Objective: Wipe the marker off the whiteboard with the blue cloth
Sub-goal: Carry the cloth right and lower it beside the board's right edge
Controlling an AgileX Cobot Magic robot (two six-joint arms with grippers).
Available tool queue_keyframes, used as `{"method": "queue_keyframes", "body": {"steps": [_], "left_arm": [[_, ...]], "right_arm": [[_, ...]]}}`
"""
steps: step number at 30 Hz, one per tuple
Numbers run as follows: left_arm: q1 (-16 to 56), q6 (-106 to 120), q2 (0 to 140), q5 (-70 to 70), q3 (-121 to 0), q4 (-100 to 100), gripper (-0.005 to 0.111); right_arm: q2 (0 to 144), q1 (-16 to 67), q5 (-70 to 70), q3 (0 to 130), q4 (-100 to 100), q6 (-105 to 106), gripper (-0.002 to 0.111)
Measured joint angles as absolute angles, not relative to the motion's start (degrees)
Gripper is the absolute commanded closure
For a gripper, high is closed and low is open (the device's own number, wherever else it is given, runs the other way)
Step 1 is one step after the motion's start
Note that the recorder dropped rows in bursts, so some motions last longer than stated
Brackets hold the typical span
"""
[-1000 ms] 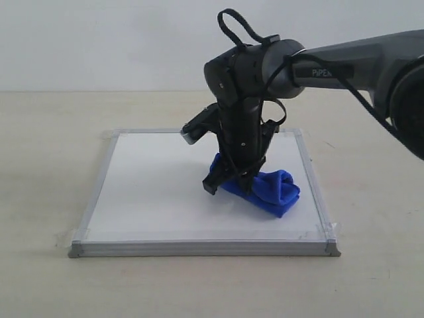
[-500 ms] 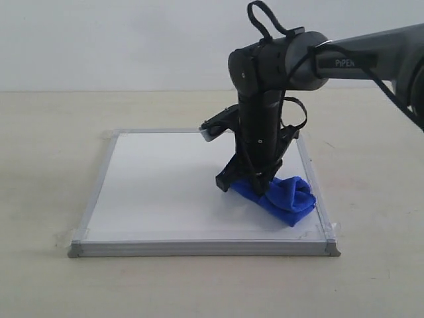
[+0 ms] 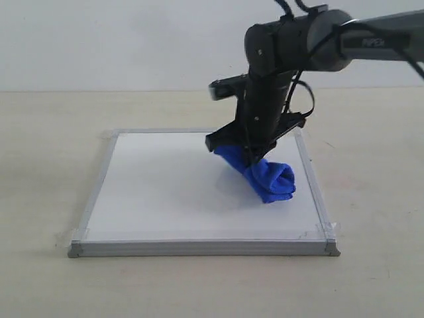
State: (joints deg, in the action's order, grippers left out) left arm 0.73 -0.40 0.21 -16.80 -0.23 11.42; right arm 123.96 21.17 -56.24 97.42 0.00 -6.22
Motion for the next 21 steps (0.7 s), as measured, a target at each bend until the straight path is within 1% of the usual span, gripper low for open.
{"method": "queue_keyframes", "body": {"steps": [9,14,21], "left_arm": [[0.73,-0.4,0.21,-16.8,-0.23,11.42,0.102],[0.73,-0.4,0.21,-16.8,-0.23,11.42,0.102],[0.73,-0.4,0.21,-16.8,-0.23,11.42,0.102]], "right_arm": [[120.36,12.29,-65.76,97.19,-8.28,-16.31,0.108],[119.8,7.89,-69.34,97.06,-9.04,-21.34,0.108],[119.75,7.09,-68.08,97.06,-9.17,-23.16,0.108]]}}
